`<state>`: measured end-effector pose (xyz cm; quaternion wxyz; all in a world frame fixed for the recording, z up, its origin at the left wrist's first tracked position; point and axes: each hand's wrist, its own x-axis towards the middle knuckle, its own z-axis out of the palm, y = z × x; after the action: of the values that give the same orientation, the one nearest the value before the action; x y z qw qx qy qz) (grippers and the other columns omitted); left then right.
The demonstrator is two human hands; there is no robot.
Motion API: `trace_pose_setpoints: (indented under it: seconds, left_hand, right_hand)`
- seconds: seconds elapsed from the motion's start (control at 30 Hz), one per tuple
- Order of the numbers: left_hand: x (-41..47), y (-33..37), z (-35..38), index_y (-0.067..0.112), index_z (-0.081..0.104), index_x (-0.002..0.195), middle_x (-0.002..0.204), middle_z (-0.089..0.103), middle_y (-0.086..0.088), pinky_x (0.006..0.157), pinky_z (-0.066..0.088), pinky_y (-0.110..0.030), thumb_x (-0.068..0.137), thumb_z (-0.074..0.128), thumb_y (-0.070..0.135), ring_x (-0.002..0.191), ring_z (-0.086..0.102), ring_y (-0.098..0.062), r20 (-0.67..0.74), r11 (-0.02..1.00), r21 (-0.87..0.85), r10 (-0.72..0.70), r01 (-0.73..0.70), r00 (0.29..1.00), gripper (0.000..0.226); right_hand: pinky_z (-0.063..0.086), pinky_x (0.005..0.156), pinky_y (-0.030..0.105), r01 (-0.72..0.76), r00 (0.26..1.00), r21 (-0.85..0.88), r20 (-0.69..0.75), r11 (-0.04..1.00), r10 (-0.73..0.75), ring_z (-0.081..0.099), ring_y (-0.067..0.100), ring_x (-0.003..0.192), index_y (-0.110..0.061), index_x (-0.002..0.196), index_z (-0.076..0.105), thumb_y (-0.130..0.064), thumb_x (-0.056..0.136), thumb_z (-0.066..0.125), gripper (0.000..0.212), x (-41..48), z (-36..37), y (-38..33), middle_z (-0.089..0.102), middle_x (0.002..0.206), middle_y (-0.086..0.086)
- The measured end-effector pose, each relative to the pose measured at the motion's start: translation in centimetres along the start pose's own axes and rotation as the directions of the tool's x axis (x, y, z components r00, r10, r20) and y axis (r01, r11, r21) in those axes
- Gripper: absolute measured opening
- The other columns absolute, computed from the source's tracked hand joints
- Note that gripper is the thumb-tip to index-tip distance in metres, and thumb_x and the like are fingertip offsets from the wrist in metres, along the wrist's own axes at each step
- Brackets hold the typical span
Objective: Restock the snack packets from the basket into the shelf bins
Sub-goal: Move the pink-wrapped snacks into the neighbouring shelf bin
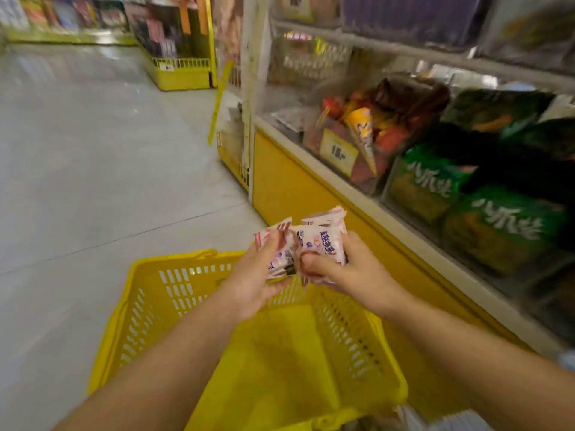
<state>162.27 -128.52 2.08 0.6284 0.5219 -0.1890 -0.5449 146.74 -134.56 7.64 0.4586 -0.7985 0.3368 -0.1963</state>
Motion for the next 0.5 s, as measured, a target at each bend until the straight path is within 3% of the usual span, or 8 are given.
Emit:
trace_pose_setpoints:
  seconds: [0.1,0.2,0.33,0.5]
  left_hand:
    - [-3.3,4.6,5.5,0.019,0.062,0.111,0.086,0.075,0.000,0.054,0.052,-0.024,0.095,0.046,0.043,0.068,0.069,-0.011,0.138,0.996,-0.071,0.069,-0.059,0.988,0.033]
    - [-6.8,8.2,10.8,0.020,0.065,0.104,0.080,0.073,0.000,0.047,0.047,-0.020,0.098,0.042,0.040,0.061,0.065,-0.009,0.298,0.990,-0.077,0.132,-0.114,0.945,0.031]
    - [-11.4,12.3,17.0,0.014,0.064,0.109,0.087,0.067,-0.008,0.047,0.047,-0.023,0.094,0.045,0.026,0.066,0.060,-0.018,0.437,0.986,-0.072,0.166,-0.150,0.884,0.027]
    - [-15.5,16.3,24.7,0.014,0.057,0.123,0.094,0.070,-0.004,0.057,0.053,-0.027,0.097,0.051,0.025,0.072,0.067,-0.014,0.597,0.943,0.032,0.249,-0.333,0.763,0.029]
  right_hand:
    - [0.046,0.054,0.014,0.139,0.990,0.240,-0.056,0.961,-0.129,0.061,0.005,0.063,-0.025,0.086,0.067,-0.018,0.085,0.067,0.008,-3.5,-4.1,-5.4,0.070,0.076,-0.002]
    - [0.053,0.060,0.022,0.212,0.975,0.325,-0.137,0.922,-0.176,0.065,0.012,0.070,-0.019,0.100,0.067,-0.012,0.088,0.061,0.015,-7.2,-8.2,-9.6,0.072,0.085,0.000]
    - [0.053,0.063,0.024,0.268,0.950,0.259,-0.230,0.928,-0.210,0.068,0.011,0.075,-0.015,0.112,0.063,-0.020,0.087,0.059,0.026,-12.4,-13.9,-13.9,0.073,0.091,0.000]
    - [0.051,0.066,0.010,0.273,0.917,0.110,-0.329,0.956,-0.224,0.069,0.003,0.092,-0.032,0.109,0.065,-0.037,0.086,0.063,0.024,-18.8,-21.0,-18.3,0.073,0.102,-0.012]
